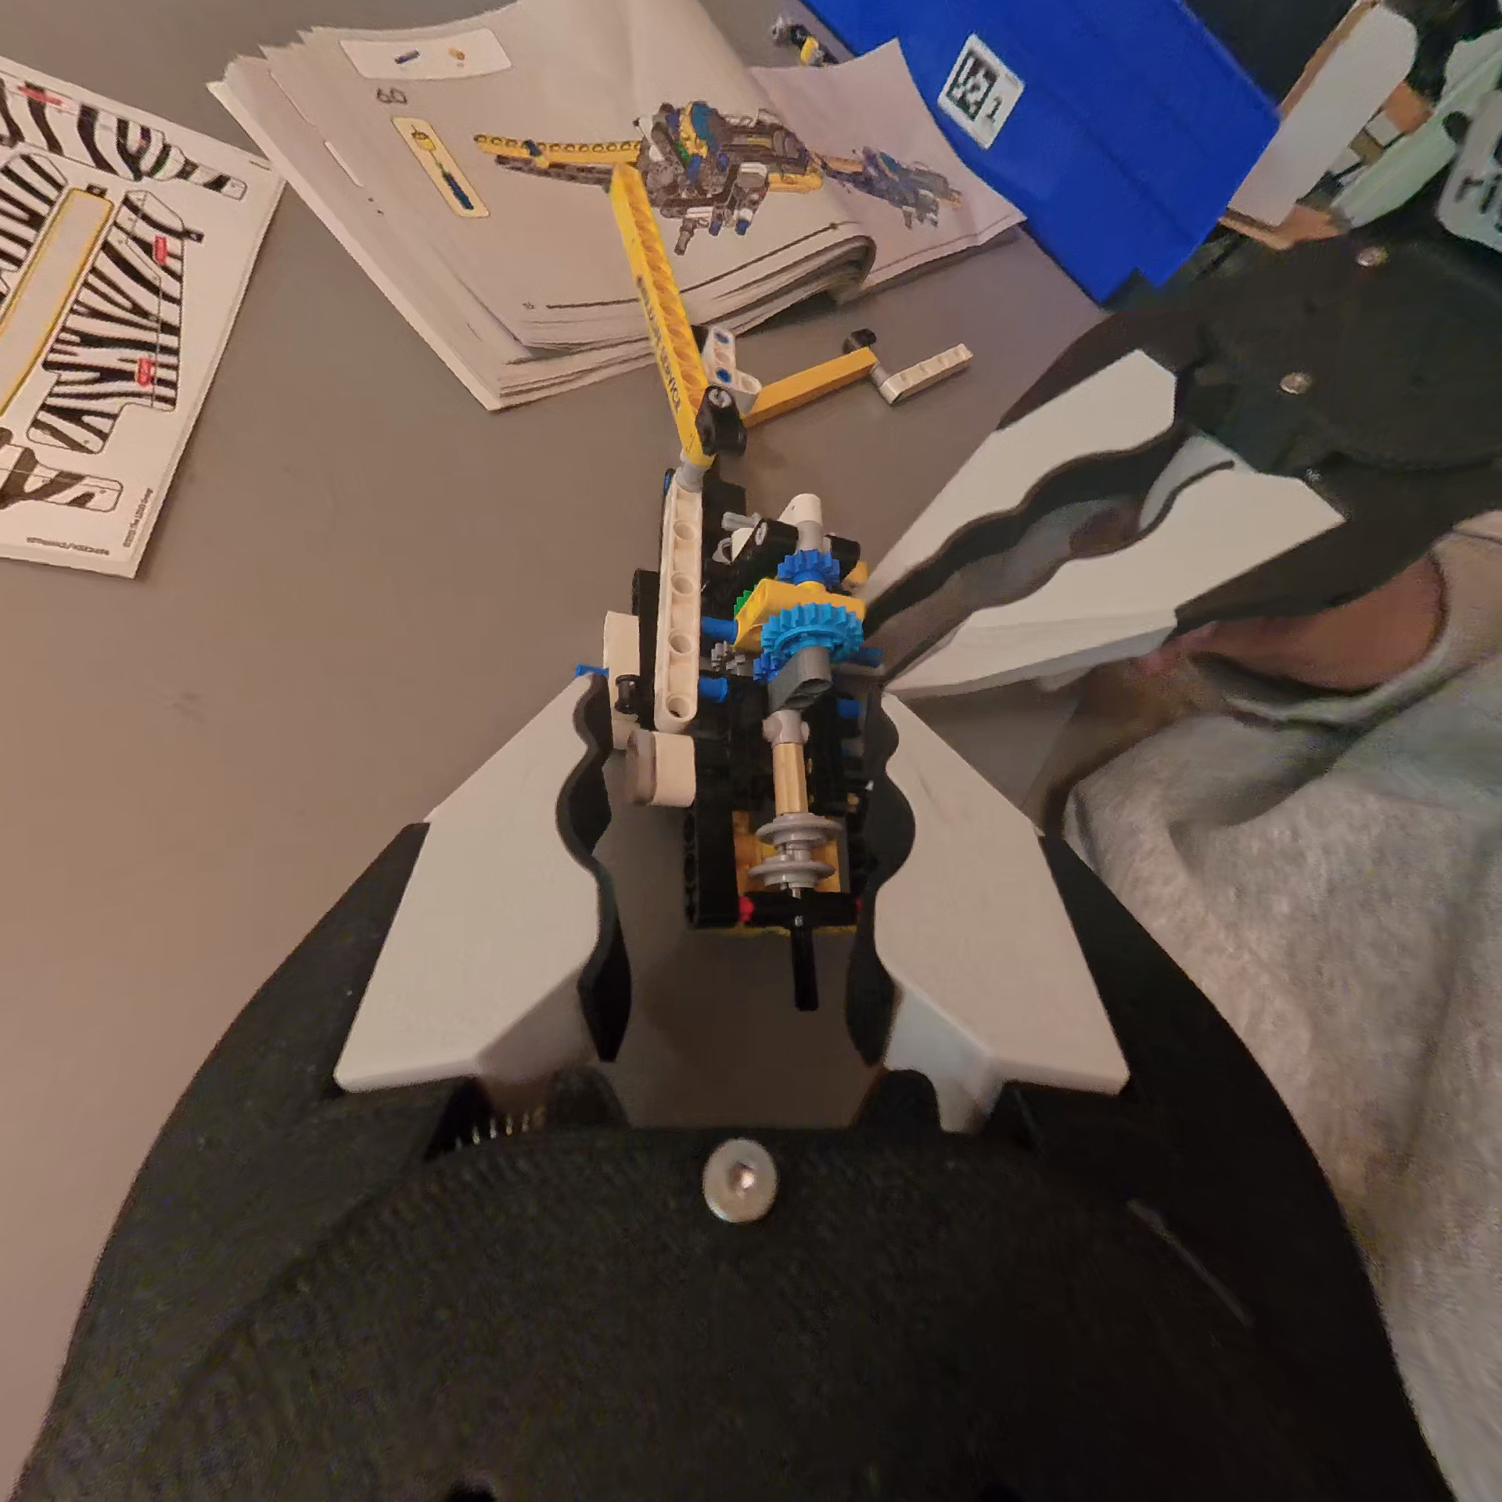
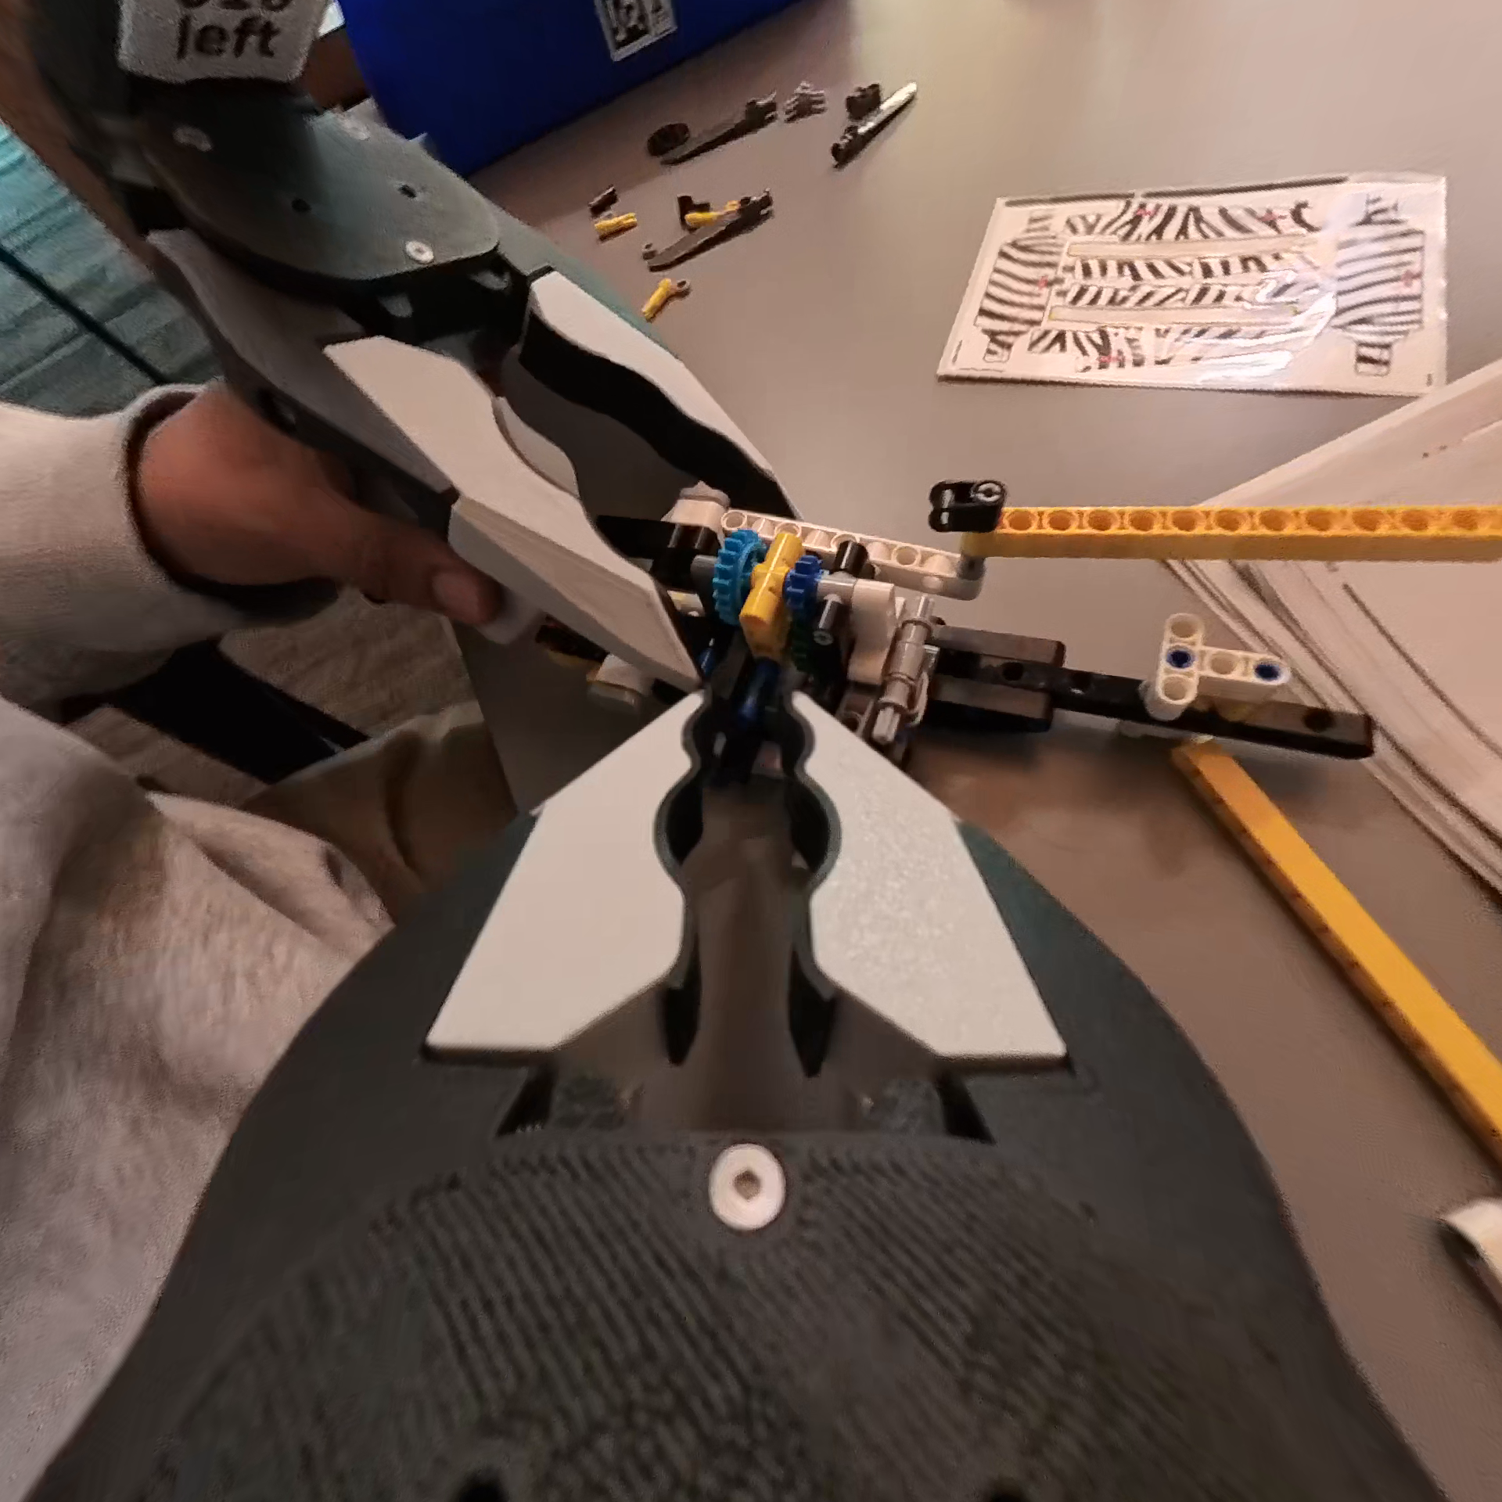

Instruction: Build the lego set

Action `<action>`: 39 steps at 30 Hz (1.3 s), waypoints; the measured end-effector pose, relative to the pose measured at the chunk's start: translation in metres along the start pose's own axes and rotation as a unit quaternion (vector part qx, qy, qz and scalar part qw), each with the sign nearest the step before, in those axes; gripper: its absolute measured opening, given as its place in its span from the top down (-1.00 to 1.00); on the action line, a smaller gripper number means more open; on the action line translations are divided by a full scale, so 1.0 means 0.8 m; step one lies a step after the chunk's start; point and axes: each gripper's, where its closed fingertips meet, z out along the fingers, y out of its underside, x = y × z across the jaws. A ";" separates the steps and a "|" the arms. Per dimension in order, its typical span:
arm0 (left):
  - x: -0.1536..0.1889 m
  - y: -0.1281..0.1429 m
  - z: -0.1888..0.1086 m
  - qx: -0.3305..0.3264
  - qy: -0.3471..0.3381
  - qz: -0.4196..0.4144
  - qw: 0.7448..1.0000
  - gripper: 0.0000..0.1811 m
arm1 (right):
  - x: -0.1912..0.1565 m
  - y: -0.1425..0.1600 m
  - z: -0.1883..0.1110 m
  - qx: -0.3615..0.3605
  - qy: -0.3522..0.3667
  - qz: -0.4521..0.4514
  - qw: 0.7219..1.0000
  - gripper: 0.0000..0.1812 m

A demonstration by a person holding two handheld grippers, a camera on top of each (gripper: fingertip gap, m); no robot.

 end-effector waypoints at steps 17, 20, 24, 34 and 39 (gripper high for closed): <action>-0.004 -0.065 -0.001 0.013 0.278 -0.283 0.918 0.67 | 0.030 -0.033 -0.015 0.102 -0.039 0.063 0.992 0.35; -0.013 -0.061 0.004 0.011 0.280 -0.323 0.904 0.65 | 0.032 -0.024 -0.003 0.070 -0.009 0.054 0.996 0.35; -0.019 -0.046 0.013 -0.005 0.239 -0.325 0.915 0.62 | 0.034 -0.027 0.004 0.064 0.009 0.024 0.998 0.37; -0.022 -0.040 0.009 -0.015 0.266 -0.349 0.899 0.84 | 0.027 -0.029 0.013 0.052 -0.035 0.042 0.997 0.51; -0.026 -0.039 0.006 -0.015 0.271 -0.355 0.894 0.92 | 0.025 -0.031 0.017 0.049 -0.039 0.036 0.997 0.52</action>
